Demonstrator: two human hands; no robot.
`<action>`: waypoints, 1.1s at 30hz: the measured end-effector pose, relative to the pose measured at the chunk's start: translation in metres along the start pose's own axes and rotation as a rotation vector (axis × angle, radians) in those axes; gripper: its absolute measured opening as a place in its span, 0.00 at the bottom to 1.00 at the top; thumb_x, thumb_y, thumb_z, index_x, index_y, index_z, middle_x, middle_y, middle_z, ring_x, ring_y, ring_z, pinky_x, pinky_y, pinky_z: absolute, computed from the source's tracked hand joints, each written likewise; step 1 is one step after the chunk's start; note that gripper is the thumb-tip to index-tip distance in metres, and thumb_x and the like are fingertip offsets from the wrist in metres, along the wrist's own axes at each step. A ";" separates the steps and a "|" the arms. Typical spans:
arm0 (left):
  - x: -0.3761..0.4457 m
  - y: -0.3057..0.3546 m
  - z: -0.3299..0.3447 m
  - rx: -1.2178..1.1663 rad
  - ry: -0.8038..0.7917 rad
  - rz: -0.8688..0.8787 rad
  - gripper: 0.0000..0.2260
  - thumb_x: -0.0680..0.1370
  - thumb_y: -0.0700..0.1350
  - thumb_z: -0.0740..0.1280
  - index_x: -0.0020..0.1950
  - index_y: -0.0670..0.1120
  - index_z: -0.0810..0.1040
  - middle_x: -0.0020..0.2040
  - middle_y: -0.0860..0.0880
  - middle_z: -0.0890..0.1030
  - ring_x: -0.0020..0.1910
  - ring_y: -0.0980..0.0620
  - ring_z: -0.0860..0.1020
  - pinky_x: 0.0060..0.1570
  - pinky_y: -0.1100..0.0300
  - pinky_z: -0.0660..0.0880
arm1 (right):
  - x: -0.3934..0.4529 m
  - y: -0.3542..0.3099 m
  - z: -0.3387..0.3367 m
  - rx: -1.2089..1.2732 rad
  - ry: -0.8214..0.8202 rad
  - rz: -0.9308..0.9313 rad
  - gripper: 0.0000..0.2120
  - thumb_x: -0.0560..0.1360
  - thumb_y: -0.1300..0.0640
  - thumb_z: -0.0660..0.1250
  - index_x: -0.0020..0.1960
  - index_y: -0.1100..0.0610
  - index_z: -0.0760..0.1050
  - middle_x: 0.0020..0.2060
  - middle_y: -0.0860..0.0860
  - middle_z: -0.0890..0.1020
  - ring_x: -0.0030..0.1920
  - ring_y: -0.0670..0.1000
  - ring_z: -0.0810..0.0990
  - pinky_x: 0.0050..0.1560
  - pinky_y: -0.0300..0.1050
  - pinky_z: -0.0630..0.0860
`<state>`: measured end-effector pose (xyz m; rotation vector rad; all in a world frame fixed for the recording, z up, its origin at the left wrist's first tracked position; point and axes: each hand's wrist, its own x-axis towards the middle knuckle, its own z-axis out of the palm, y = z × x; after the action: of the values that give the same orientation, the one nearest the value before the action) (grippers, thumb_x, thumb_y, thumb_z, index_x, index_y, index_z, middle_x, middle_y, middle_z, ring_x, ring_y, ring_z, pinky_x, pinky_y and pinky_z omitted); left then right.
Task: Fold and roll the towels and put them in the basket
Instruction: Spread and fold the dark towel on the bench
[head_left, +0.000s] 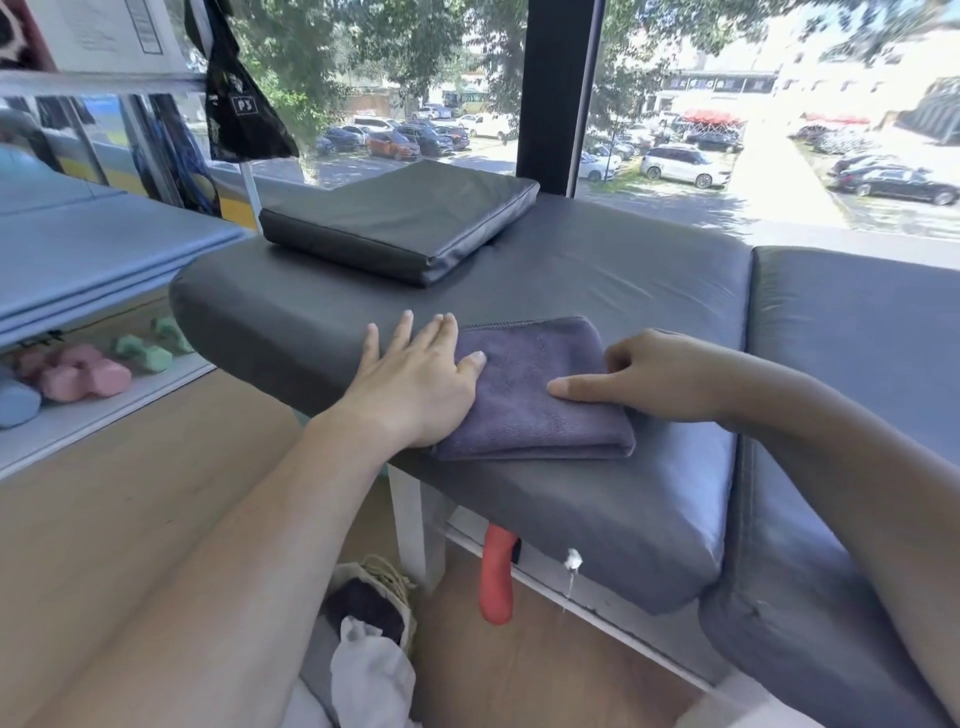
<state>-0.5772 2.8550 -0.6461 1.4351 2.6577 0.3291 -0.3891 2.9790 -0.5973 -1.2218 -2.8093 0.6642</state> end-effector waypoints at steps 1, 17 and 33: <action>0.000 0.001 -0.001 0.001 -0.004 -0.002 0.30 0.85 0.59 0.44 0.83 0.48 0.45 0.84 0.53 0.46 0.82 0.50 0.39 0.78 0.43 0.36 | 0.000 0.000 0.001 0.080 -0.006 -0.030 0.25 0.67 0.29 0.71 0.38 0.53 0.78 0.36 0.47 0.81 0.39 0.49 0.78 0.40 0.45 0.72; -0.031 0.013 -0.066 -1.126 0.001 0.405 0.29 0.67 0.54 0.79 0.66 0.48 0.79 0.52 0.53 0.86 0.52 0.57 0.83 0.52 0.63 0.78 | -0.048 -0.012 -0.046 0.615 -0.148 -0.607 0.20 0.71 0.59 0.74 0.61 0.53 0.73 0.51 0.62 0.85 0.50 0.67 0.85 0.50 0.67 0.81; -0.003 0.001 -0.023 -1.212 -0.047 0.153 0.16 0.67 0.44 0.77 0.54 0.42 0.85 0.47 0.43 0.87 0.46 0.49 0.84 0.50 0.56 0.83 | 0.019 0.026 -0.008 0.774 0.035 -0.215 0.13 0.72 0.60 0.77 0.55 0.56 0.82 0.45 0.54 0.87 0.43 0.49 0.83 0.45 0.43 0.79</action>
<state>-0.5797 2.8499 -0.6233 1.1077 1.6244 1.5201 -0.3824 3.0110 -0.6033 -0.7517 -2.2111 1.4790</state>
